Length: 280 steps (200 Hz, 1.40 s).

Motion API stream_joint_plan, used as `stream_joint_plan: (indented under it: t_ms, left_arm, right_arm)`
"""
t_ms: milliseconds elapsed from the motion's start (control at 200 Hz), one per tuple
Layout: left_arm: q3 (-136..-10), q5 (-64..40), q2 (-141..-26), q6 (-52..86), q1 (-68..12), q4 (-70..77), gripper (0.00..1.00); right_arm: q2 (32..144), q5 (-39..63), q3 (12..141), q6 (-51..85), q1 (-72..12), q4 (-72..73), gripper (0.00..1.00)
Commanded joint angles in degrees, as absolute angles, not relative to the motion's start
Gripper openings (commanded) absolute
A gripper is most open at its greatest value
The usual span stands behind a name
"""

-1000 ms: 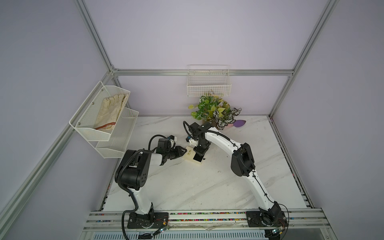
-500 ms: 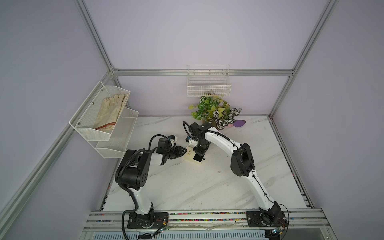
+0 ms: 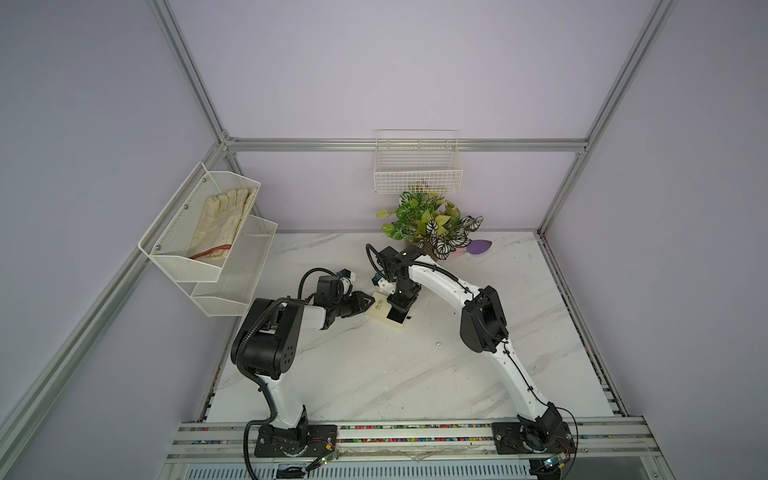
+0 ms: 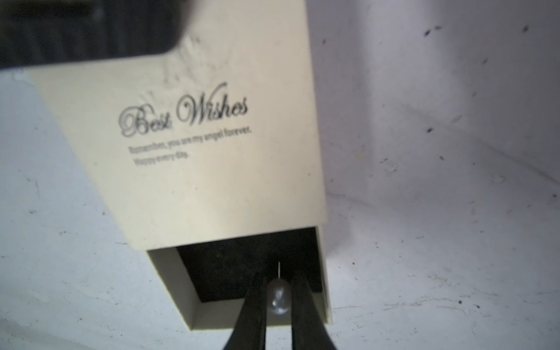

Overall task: Place the earrings into the drawer-style jewelry box
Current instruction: Insert the earring into the inner lining.

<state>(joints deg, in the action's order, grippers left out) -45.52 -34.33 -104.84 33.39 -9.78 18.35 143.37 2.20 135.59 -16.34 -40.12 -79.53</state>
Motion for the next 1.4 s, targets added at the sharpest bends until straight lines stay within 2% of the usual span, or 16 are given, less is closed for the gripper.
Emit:
stream_joint_plan:
  t_ms: [0, 985, 1140, 1395]
  left_arm:
    - [-47.46, -33.65, -107.26, 32.08, -10.15, 16.21, 0.30]
    - [-48.44, -34.41, -108.20, 31.79, -11.12, 15.91, 0.29]
    - [-48.45, -34.45, -108.05, 31.81, -11.16, 15.91, 0.29]
    - [-48.62, -34.54, -108.01, 31.73, -11.16, 15.66, 0.29]
  right_arm:
    - [144.57, 1.56, 136.82, -16.11, -39.81, -80.33, 0.00]
    - [145.63, 2.42, 136.02, -15.75, -40.14, -78.31, 0.01]
    - [145.59, 2.40, 135.82, -15.69, -40.23, -78.22, 0.11]
    - [144.90, 2.99, 135.64, -15.40, -40.34, -77.78, 0.34]
